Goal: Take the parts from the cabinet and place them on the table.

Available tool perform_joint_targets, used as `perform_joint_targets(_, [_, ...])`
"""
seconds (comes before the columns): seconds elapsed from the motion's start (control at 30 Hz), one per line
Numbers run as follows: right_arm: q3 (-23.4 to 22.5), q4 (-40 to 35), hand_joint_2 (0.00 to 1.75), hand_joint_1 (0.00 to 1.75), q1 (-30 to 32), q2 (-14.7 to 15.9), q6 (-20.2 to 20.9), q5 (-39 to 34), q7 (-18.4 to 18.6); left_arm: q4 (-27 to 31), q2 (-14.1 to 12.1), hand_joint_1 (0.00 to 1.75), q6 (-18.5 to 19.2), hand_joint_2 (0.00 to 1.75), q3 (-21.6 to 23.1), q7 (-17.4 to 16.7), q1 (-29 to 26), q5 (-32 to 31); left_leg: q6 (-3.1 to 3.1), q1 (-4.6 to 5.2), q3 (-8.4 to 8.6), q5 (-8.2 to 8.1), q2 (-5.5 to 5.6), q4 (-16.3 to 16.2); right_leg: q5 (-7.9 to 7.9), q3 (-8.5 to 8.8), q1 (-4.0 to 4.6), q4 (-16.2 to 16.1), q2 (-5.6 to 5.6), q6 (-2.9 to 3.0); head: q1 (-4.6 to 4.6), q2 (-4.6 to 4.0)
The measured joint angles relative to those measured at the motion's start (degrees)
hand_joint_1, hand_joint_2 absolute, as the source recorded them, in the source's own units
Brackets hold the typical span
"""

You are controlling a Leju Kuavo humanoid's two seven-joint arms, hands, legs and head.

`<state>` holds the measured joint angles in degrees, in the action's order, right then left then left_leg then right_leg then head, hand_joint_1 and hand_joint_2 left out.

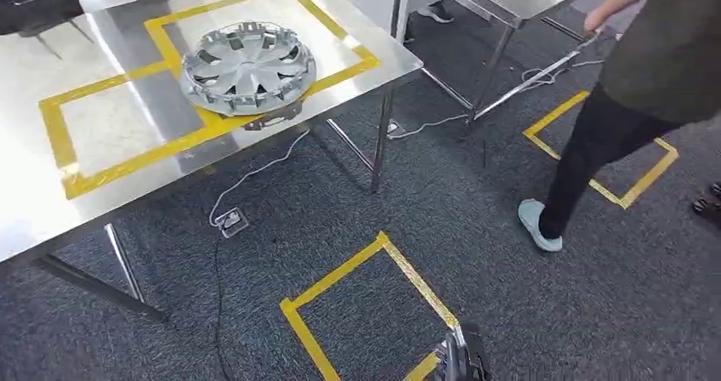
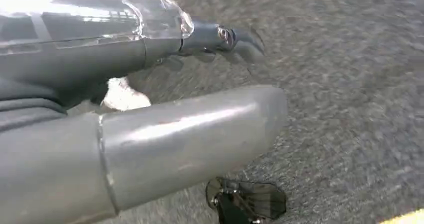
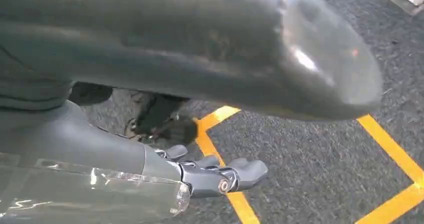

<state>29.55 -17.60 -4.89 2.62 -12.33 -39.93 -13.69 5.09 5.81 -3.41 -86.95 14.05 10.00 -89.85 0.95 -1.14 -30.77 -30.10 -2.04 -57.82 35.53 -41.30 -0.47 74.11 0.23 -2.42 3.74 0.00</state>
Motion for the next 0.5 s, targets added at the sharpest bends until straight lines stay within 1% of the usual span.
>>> perform_joint_targets(0.03, [0.39,0.24,0.00,0.00,0.16,-0.04,0.44,0.18,1.09,0.00,-0.11,0.00,-0.48,0.00,0.00,0.37,0.08,0.00,-0.09,0.00,0.07,-0.09,-0.96,0.00,-0.47,-0.24,-0.15,0.82,-0.23,-0.05,0.09,0.00])
perform_joint_targets(0.07, [0.77,0.46,0.00,0.00,0.37,-0.06,0.81,0.26,2.18,0.00,-0.15,0.00,-1.00,0.00,0.00,0.53,0.22,0.00,-0.21,0.00,0.14,-0.21,-1.57,0.00,-2.28,0.84,-0.28,-1.16,-0.35,-0.05,0.18,0.00])
perform_joint_targets(0.1, [1.33,0.66,0.00,0.00,0.49,-0.06,1.05,0.33,2.89,-0.02,-0.20,0.00,-1.33,0.00,0.00,0.57,0.38,0.00,-0.33,0.00,0.26,-0.29,-2.17,0.00,-4.63,2.94,-0.27,-5.15,-0.63,0.09,0.31,0.00])
perform_joint_targets(0.13, [1.70,0.85,0.00,0.00,0.55,-0.04,1.20,0.40,3.33,-0.04,-0.20,0.00,-1.58,0.00,0.00,0.59,0.53,0.00,-0.46,0.03,0.46,-0.37,-2.68,0.01,-7.07,5.71,-0.14,-10.34,-1.45,0.41,0.48,0.00])
perform_joint_targets(0.17, [1.93,0.96,0.00,0.00,0.52,-0.04,1.36,0.42,3.50,-0.07,-0.18,0.00,-1.75,0.00,0.00,0.61,0.64,0.00,-0.65,0.04,0.66,-0.49,-3.15,0.07,-8.49,8.34,0.18,-15.38,-3.60,0.95,0.77,0.00])
perform_joint_targets(0.2, [2.17,1.12,0.00,0.00,0.23,-0.02,1.49,0.53,3.74,-0.07,-0.11,0.00,-1.97,0.00,0.00,0.61,0.67,0.11,-0.98,0.40,0.63,-0.67,-3.72,0.04,-7.35,9.16,0.90,-16.61,-4.78,1.33,0.85,0.00])
perform_joint_targets(0.23, [2.58,1.20,0.00,0.00,-0.02,-0.04,1.90,0.55,4.37,-0.04,-0.15,0.00,-2.28,0.00,-0.02,0.44,0.64,0.52,-1.26,0.38,0.65,-0.63,-4.09,0.07,-7.52,8.93,0.92,-16.62,-4.30,1.81,0.94,0.00])
perform_joint_targets(0.27, [3.04,1.40,0.00,0.00,0.00,0.00,2.40,0.34,5.57,-0.07,-0.15,0.00,-2.71,0.00,-0.07,-0.22,0.66,1.16,-1.55,0.31,0.80,-0.70,-4.63,0.12,-7.45,8.78,1.06,-16.62,-3.79,2.04,0.77,0.00])
perform_joint_targets(0.3, [3.13,1.66,0.00,0.00,0.12,0.02,3.20,-0.09,7.46,-0.07,0.04,0.00,-3.24,0.00,-0.11,-0.37,0.69,1.88,-1.85,0.19,1.11,-0.62,-5.15,0.40,-7.40,8.63,1.17,-16.63,-3.19,2.39,0.59,0.00])
perform_joint_targets(0.33, [3.21,1.99,0.00,0.00,0.16,0.02,3.87,-0.80,9.65,-0.07,0.37,0.00,-3.78,0.00,-0.13,-0.31,0.76,2.45,-2.28,0.28,1.58,-0.75,-5.69,0.58,-7.70,8.93,1.12,-17.34,-2.67,2.85,0.79,0.00])
perform_joint_targets(0.37, [3.43,2.10,0.00,0.00,0.43,-0.07,4.38,-1.18,11.57,-0.07,0.61,0.00,-4.33,0.00,-0.15,-0.13,0.82,2.69,-2.55,-0.03,1.41,-1.73,-2.16,-0.20,-8.20,9.69,0.69,-18.11,-2.34,3.23,0.85,0.00])
perform_joint_targets(0.4, [3.63,2.25,0.00,0.00,0.36,-0.04,4.66,-1.46,12.20,-0.09,0.68,0.00,-4.70,0.00,-0.15,0.11,0.81,2.78,-2.44,-0.11,0.30,-3.40,1.31,-2.54,-8.40,9.79,0.57,-18.40,-2.00,3.57,0.37,0.00])
perform_joint_targets(0.43, [4.00,2.36,0.00,0.00,0.10,-0.04,4.81,-1.55,12.37,-0.09,0.94,0.00,-4.88,0.00,-0.15,0.18,0.66,2.78,-2.39,-0.01,-1.93,-5.93,2.39,-7.23,-8.52,9.65,0.62,-18.40,-1.30,3.87,-0.17,0.00])
perform_joint_targets(0.47, [4.16,2.45,0.00,0.00,-0.07,-0.20,4.94,-1.55,12.48,-0.09,1.09,0.00,-5.01,0.00,-0.17,0.18,0.49,2.78,-2.42,0.02,-4.15,-7.98,2.55,-11.93,-8.48,9.62,0.74,-18.36,-0.58,4.00,-0.74,0.00])
perform_joint_targets(0.5, [4.33,2.54,0.00,0.00,-0.09,-0.35,5.05,-1.55,12.48,-0.11,1.18,0.00,-5.03,0.00,-0.17,0.18,0.28,2.80,-2.44,0.08,-6.21,-9.12,2.51,-15.87,-8.43,9.65,0.93,-18.28,0.31,4.09,-1.16,0.00])
